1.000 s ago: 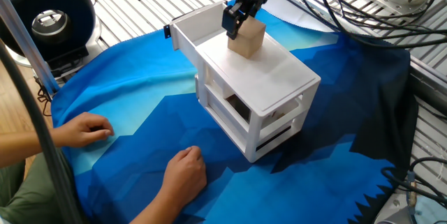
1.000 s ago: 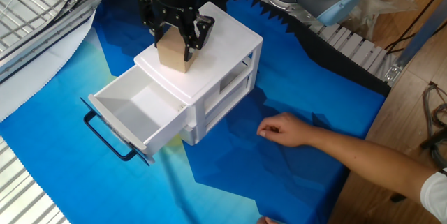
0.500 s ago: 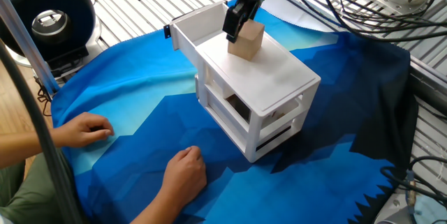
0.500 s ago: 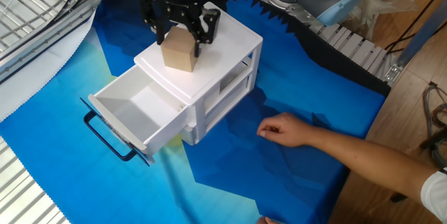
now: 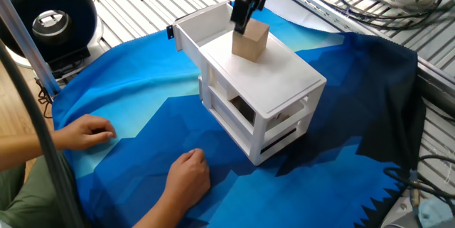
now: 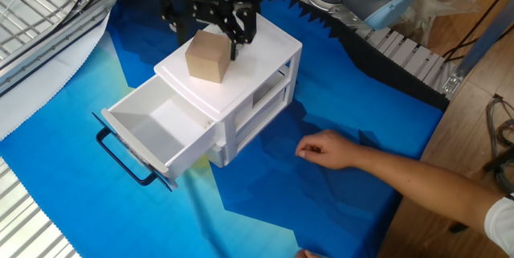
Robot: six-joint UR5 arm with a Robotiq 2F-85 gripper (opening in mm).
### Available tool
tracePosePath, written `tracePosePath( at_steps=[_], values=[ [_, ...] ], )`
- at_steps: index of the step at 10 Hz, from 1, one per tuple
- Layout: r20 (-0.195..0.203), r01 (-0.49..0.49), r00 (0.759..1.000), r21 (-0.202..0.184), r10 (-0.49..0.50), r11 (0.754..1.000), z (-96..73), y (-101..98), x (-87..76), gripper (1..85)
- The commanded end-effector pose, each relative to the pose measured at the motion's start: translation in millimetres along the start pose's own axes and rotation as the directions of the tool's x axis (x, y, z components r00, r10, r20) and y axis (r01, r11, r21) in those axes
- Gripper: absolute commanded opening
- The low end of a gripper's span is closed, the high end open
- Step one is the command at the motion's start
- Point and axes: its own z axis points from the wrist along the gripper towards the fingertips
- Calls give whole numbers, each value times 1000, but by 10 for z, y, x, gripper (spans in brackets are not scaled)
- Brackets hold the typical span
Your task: Take something out of a drawer
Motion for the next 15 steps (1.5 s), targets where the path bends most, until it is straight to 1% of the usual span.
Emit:
tracePosePath(
  at_steps=[1,2,3,4,5,6,7,8,9,10,11,12,13,14,15],
  values=[
    [-65,-82,994,40,85,996,-486,-333,3,547],
    [-57,-204,977,35,206,978,-563,-351,-123,210],
    [-54,-253,965,46,256,966,-620,-453,-250,10],
    [-43,-238,970,30,239,971,-616,-543,-339,10],
    [-24,-252,967,-2,252,968,-544,-579,-434,10],
    [2,-244,970,19,244,969,-470,-747,-486,10],
    [37,-273,962,33,272,961,-463,-873,-547,10],
    [71,-331,942,36,327,943,-511,-998,-613,10],
    [73,-361,931,35,357,932,-550,-1111,-583,10],
    [19,-383,924,32,383,923,-538,-1120,-425,10],
    [2,-385,923,59,385,921,-470,-1165,-362,10],
    [-17,-390,920,71,392,918,-402,-1183,-314,10],
    [-26,-390,919,72,393,918,-337,-1176,-293,10],
    [-24,-399,916,46,400,916,-316,-1112,-334,10],
    [-20,-390,920,45,391,920,-292,-1130,-348,10]
  ],
)
